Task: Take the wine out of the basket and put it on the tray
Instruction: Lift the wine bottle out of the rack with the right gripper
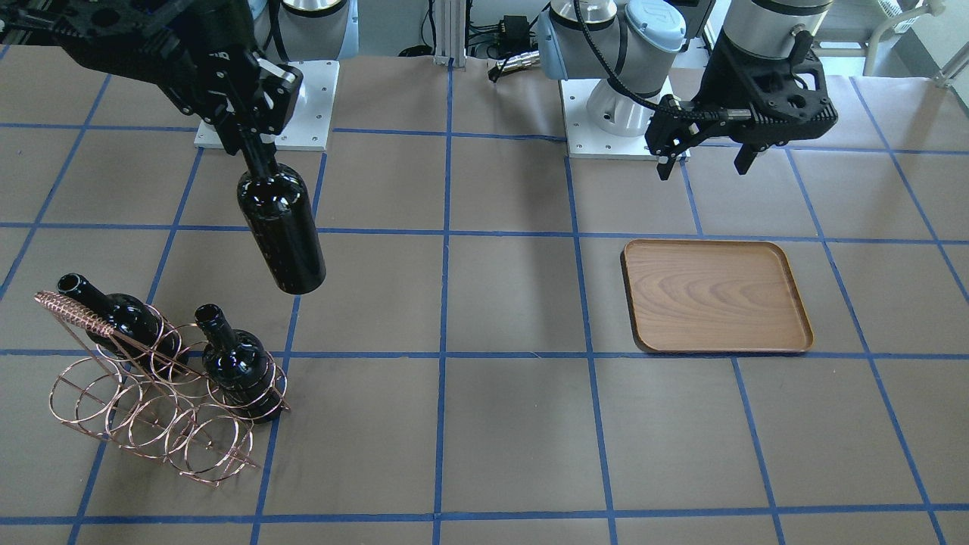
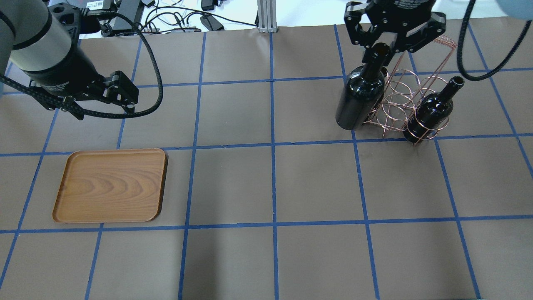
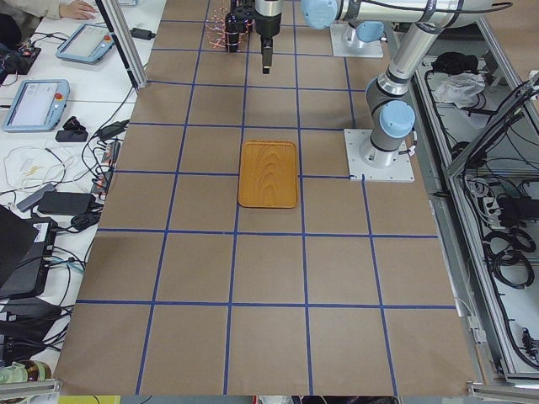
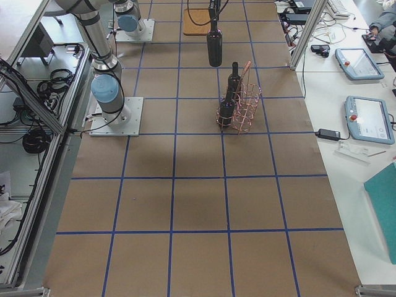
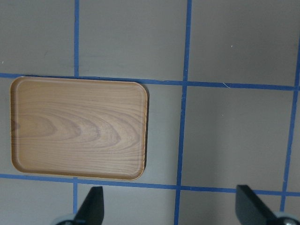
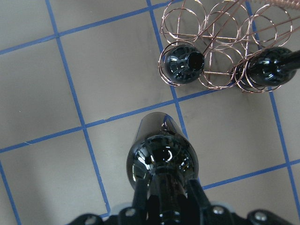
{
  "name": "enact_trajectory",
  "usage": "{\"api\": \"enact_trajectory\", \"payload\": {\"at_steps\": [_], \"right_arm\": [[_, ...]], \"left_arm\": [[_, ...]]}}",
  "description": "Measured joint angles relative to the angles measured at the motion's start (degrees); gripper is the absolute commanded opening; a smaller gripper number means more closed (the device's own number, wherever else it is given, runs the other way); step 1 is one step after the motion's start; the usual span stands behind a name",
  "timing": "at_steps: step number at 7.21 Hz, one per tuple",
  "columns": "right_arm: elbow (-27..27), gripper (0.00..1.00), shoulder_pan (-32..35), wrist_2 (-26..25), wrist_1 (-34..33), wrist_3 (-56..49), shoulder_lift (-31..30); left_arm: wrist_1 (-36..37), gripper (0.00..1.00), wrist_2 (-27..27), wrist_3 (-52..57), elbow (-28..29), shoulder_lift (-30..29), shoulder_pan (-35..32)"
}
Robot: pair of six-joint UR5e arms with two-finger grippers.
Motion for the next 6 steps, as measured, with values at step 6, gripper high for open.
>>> {"api": "enact_trajectory", "payload": {"at_steps": [6], "right_arm": [[0.25,0.0,15.68,0.9,-8.33,18.2,8.6]], "left_arm": [[0.37,1.0,1.15,0.24,-0.04,-0.47,6.43]]}}
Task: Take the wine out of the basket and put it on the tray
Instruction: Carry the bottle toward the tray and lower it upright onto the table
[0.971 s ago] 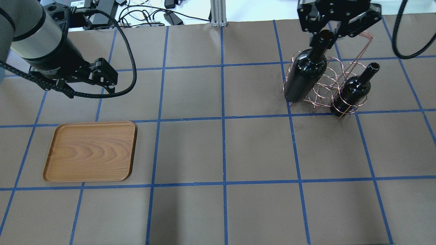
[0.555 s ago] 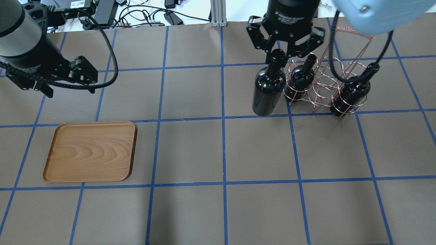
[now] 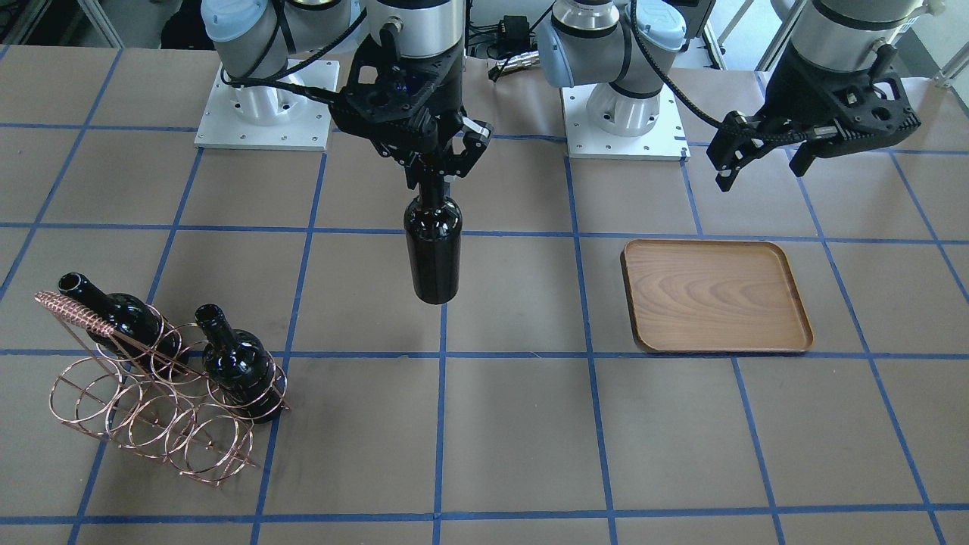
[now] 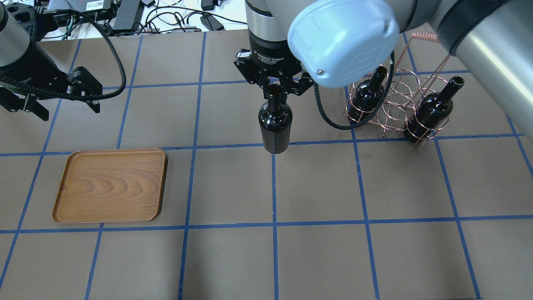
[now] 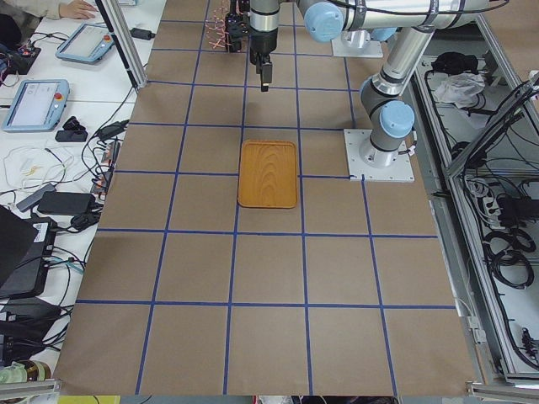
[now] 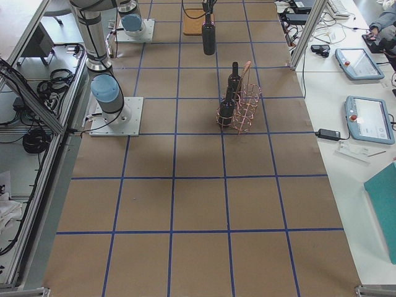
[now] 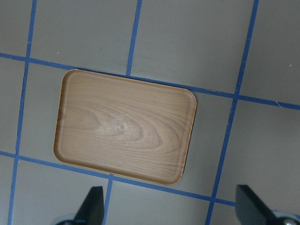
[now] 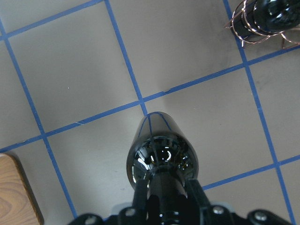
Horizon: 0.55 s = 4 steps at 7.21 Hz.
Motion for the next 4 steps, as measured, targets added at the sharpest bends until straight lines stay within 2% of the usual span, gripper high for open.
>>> {"api": "enact_trajectory", "payload": {"at_steps": [4], "right_arm": [[0.03,0.01,3.71,0.76,-3.41,3.2,3.26]], "left_arm": [[-0.17,1.0,-0.18,0.04,-0.22,-0.29,0.05]]}}
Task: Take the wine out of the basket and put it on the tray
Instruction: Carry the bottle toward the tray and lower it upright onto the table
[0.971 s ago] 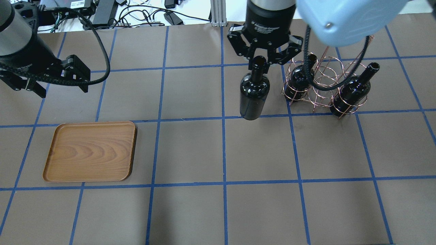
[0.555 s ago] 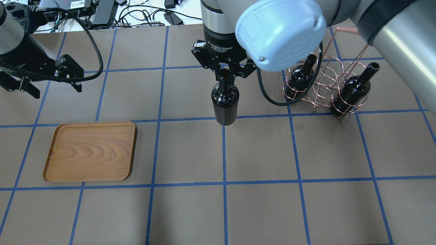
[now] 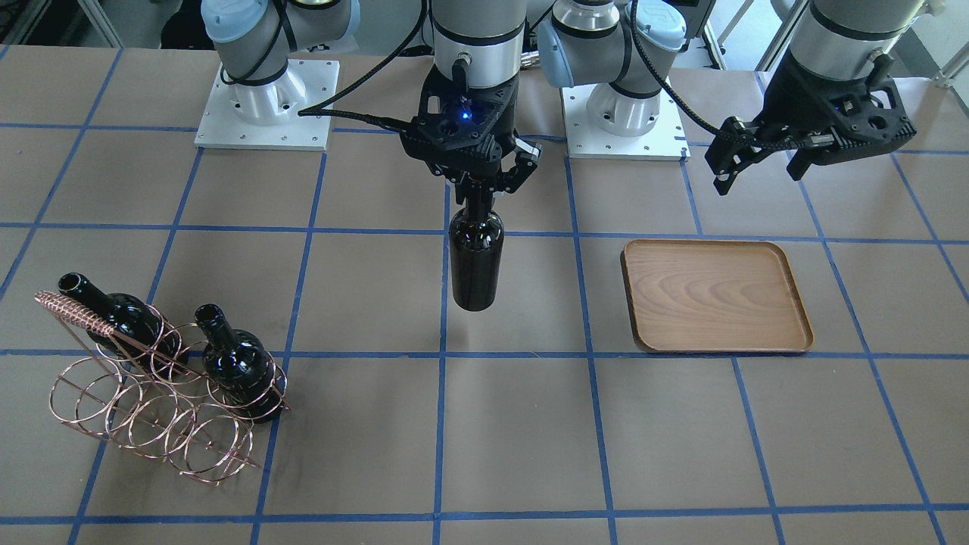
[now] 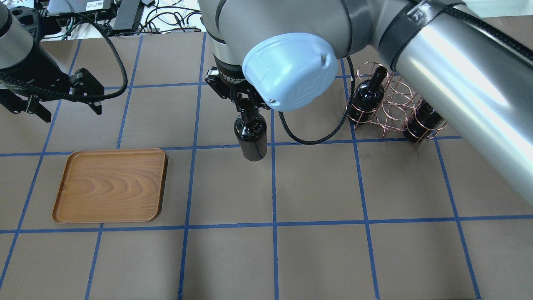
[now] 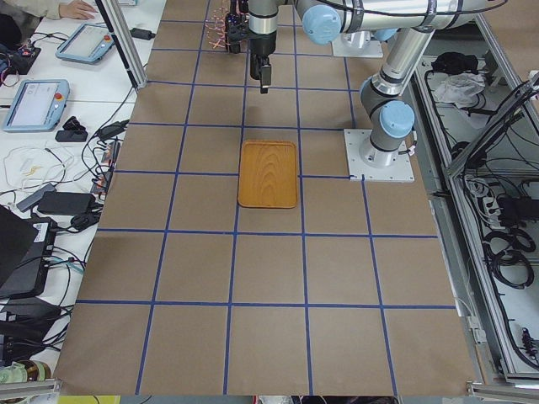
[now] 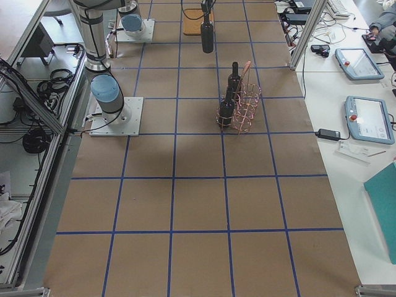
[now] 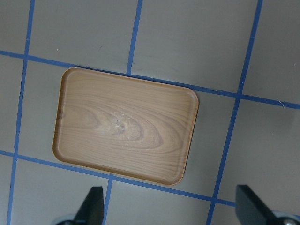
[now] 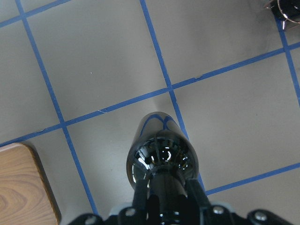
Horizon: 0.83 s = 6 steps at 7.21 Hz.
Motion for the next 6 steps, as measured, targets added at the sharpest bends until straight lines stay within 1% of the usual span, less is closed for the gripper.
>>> {"api": "enact_trajectory", "payload": {"at_steps": [6], "right_arm": [[0.11,0.02,0.43,1.74,-1.5,1.33,1.41]], "left_arm": [[-0.13,1.0,0.35,0.06,-0.04,0.0,0.07]]}}
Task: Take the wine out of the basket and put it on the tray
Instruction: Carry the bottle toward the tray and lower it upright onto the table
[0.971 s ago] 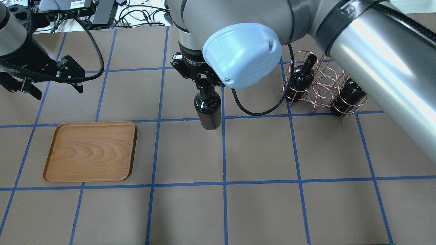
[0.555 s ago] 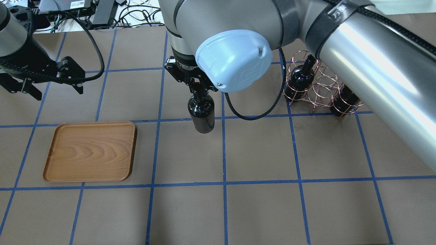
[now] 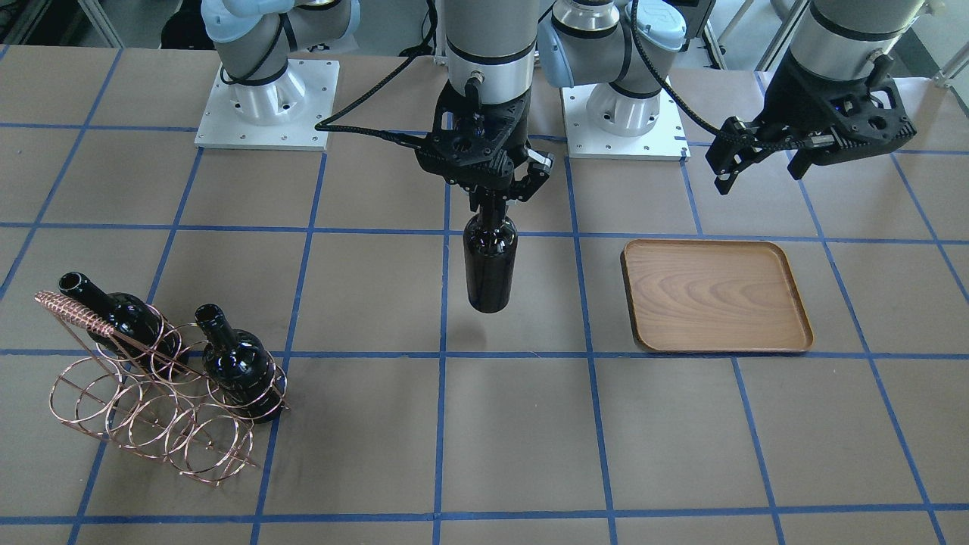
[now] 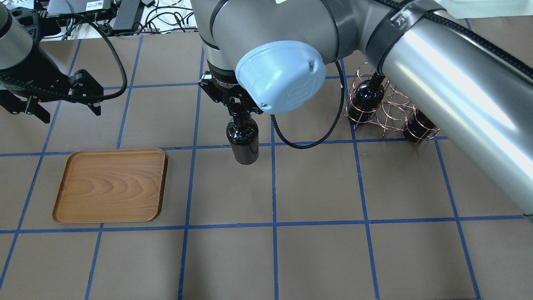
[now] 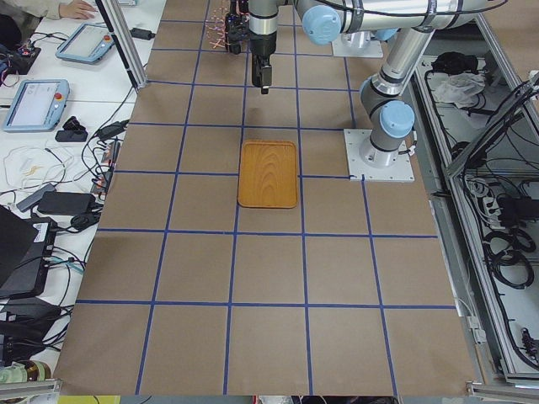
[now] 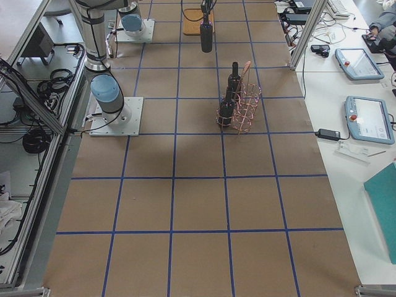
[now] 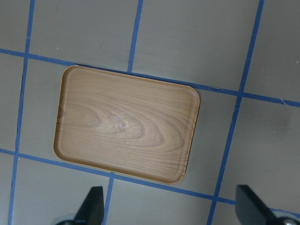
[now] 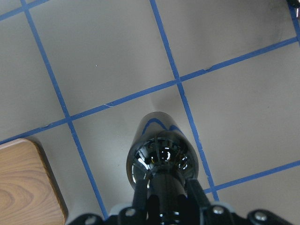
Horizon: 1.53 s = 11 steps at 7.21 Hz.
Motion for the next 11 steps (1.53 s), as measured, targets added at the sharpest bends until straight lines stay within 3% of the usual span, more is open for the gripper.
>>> {"api": "enact_trajectory", "payload": {"at_steps": [2,6,8,11], "right_arm": [[0.03,0.02,1.03,0.01,-0.99,1.6,0.93],[0.02,0.05,4.18,-6.46,-3.51,4.46,4.61],[0.9,0.06,5.33,-6.82,-4.21,6.88,5.72],[2.29,0.2,5.81,-7.27,-6.5,7.82,6.14]], "left_arm": [[0.0,1.0,0.07,-0.05,0.0,-0.05,0.04],[-0.14,1.0,0.18,-0.08,-0.03,-0.09,0.06],[-0.3,1.0,0.19,-0.09,-0.07,-0.09,0.03],[-0.38,1.0,0.19,-0.18,-0.08,-0.11,0.02]]}}
